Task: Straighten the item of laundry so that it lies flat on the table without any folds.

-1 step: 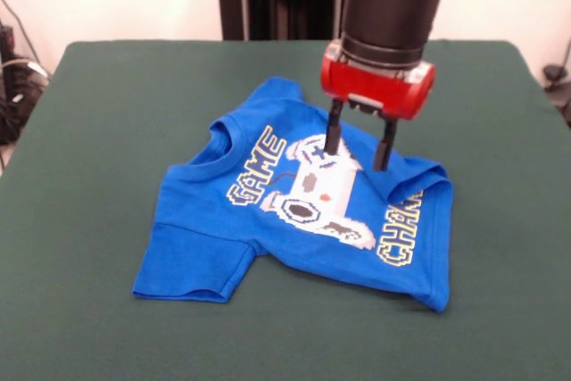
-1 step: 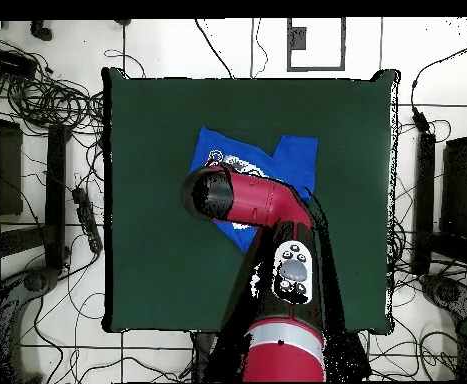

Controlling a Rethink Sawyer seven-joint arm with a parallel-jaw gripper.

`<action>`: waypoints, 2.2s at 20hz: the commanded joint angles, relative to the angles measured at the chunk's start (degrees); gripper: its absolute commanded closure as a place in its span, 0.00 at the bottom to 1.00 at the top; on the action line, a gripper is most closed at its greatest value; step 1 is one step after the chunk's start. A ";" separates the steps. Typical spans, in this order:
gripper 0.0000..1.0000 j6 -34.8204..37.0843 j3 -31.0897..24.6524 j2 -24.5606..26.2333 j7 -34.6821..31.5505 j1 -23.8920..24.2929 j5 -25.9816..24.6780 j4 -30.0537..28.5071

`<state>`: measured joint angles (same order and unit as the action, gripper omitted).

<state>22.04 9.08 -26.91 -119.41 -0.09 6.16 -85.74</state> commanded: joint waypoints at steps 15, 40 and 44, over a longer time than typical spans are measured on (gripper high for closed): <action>0.00 -6.07 -7.22 3.59 -11.44 -2.71 3.16 -2.77; 0.00 -5.47 -7.18 7.69 -10.32 -2.70 4.63 -1.81; 0.00 -7.34 -8.06 8.45 -10.65 -2.52 4.73 -2.70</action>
<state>18.08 7.39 -20.63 -119.41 -1.91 8.17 -85.75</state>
